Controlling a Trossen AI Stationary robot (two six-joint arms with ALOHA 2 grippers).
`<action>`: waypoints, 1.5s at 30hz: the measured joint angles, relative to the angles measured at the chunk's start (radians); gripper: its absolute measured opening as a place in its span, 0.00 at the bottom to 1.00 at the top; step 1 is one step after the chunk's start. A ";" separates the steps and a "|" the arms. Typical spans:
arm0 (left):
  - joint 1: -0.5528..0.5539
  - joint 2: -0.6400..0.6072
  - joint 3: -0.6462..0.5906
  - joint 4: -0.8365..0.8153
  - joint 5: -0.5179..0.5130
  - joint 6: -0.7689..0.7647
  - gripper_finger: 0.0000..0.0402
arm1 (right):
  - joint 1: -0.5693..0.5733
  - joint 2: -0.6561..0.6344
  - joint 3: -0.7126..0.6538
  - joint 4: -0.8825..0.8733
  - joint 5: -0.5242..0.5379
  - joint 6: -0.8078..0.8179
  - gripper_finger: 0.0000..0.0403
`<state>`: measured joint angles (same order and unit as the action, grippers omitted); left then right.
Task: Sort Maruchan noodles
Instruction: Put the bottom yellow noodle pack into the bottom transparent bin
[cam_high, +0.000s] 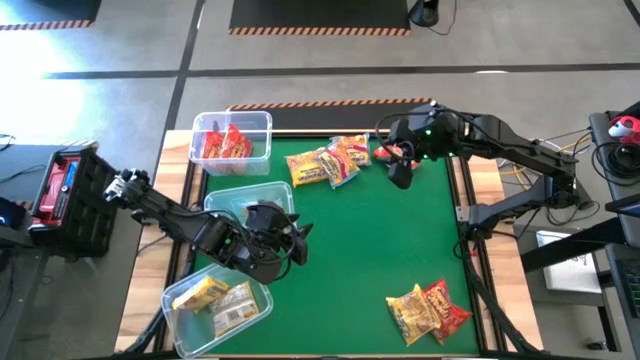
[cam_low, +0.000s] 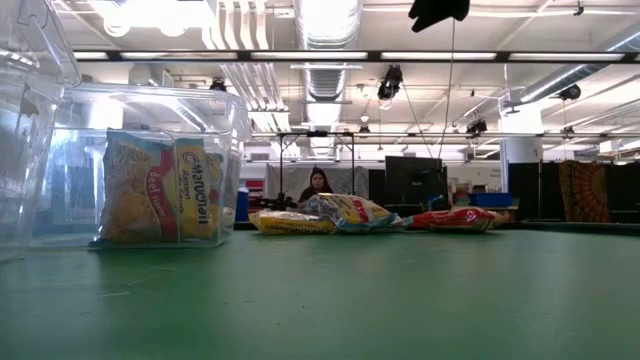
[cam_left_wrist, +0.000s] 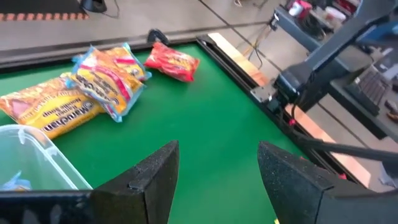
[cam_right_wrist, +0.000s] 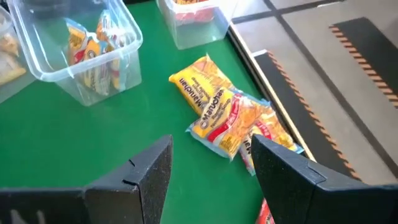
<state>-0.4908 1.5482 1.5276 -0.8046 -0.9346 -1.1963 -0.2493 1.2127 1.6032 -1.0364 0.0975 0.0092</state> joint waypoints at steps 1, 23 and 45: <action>0.000 0.000 0.000 0.001 0.009 0.005 0.50 | 0.000 0.001 0.000 -0.002 0.000 0.014 0.52; -0.006 -0.014 0.000 -0.004 0.037 0.071 0.50 | 0.000 0.004 0.001 -0.225 0.047 0.152 0.52; -0.025 -0.013 0.000 -0.054 0.143 0.166 0.50 | 0.401 0.050 -0.273 -0.375 -0.414 0.764 0.52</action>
<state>-0.5155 1.5349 1.5276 -0.8582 -0.7920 -1.0304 0.1517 1.2627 1.3299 -1.4118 -0.3170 0.7736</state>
